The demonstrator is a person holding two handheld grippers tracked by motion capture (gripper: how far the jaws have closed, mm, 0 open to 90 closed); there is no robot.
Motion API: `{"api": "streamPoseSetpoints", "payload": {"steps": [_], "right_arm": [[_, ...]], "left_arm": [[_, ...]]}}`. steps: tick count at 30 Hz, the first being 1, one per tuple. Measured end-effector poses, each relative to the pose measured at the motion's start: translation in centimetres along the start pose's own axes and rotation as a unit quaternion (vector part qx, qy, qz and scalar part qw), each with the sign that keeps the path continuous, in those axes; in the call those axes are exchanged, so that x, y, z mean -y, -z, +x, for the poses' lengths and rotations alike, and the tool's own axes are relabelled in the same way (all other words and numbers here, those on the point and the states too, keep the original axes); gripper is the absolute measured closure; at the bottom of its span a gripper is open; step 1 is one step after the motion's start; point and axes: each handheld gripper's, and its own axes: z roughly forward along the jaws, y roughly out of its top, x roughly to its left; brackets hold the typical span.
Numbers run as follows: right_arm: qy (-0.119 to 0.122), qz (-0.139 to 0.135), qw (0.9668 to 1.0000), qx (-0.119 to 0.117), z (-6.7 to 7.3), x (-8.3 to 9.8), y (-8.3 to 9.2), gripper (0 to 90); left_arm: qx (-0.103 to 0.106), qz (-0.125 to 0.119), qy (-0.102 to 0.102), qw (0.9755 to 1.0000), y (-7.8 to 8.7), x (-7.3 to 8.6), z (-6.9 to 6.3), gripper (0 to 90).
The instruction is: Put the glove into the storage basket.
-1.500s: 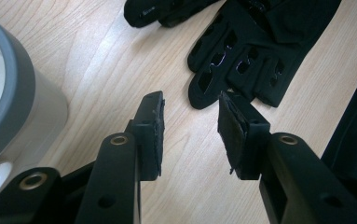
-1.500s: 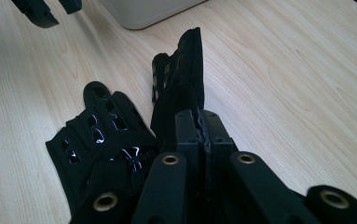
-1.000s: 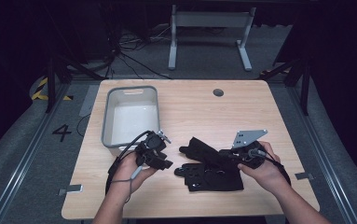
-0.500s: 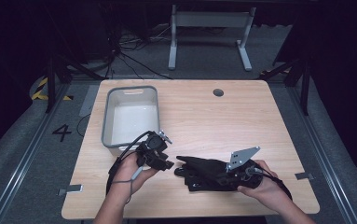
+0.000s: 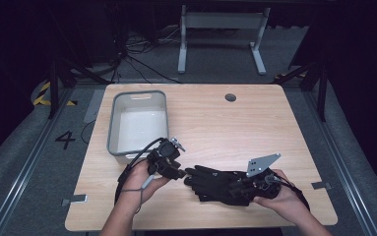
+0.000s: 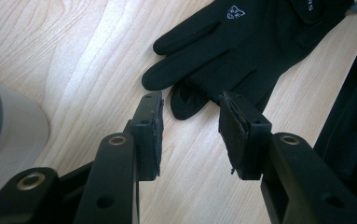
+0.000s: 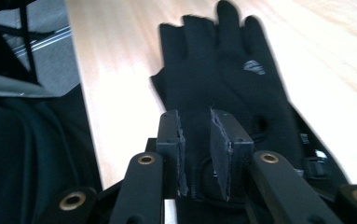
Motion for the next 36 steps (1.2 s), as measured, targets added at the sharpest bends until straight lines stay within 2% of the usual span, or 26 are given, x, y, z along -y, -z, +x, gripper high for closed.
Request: {"api": "streamPoseSetpoints", "payload": {"steps": [4, 5, 10, 15, 17, 20, 21, 29, 31, 33, 36], "right_arm": [[-0.013, -0.017, 0.9995, 0.022, -0.4, -0.2, 0.7, 71.0], [-0.022, -0.023, 0.9991, 0.028, -0.6, -0.2, 0.9, 70.1], [-0.043, -0.027, 0.9976, 0.046, -1.2, 0.0, 1.3, 68.3], [-0.067, -0.011, 0.9954, 0.068, -2.3, 0.5, 1.6, 65.4], [-0.083, 0.001, 0.9929, 0.085, -3.0, 0.9, 1.8, 64.0], [-0.092, 0.011, 0.9909, 0.098, -3.5, 1.2, 1.9, 61.9], [-0.101, 0.018, 0.9899, 0.097, -3.8, 1.5, 1.9, 61.0], [-0.126, 0.034, 0.9876, 0.087, -4.4, 2.0, 1.3, 58.9], [-0.123, 0.044, 0.9880, 0.082, -4.4, 2.2, 1.0, 57.0], [-0.125, 0.062, 0.9869, 0.081, -4.3, 2.3, 0.7, 55.9], [-0.126, 0.075, 0.9860, 0.079, -4.2, 2.6, 0.3, 55.2]], "left_arm": [[0.001, -0.002, 0.002, 1.0000, 0.1, 0.1, 0.0, 59.0], [0.003, -0.004, 0.004, 1.0000, 0.2, 0.1, 0.0, 58.1], [0.006, -0.003, 0.007, 1.0000, 0.2, 0.1, 0.0, 57.1], [0.015, 0.000, 0.010, 0.9998, 0.2, 0.1, -0.1, 58.9], [0.018, 0.005, 0.012, 0.9998, 0.1, 0.1, -0.2, 59.5], [0.021, 0.010, 0.011, 0.9997, 0.0, 0.2, -0.3, 59.5], [0.022, 0.010, 0.011, 0.9997, 0.0, 0.2, -0.3, 59.5], [0.030, 0.030, 0.005, 0.9991, -0.7, 0.2, -0.6, 58.9], [0.033, 0.033, 0.004, 0.9989, -0.9, 0.2, -0.7, 58.9], [0.036, 0.036, 0.003, 0.9987, -1.0, 0.1, -0.8, 59.1], [0.038, 0.042, 0.001, 0.9984, -1.2, 0.1, -0.9, 59.2]]}}
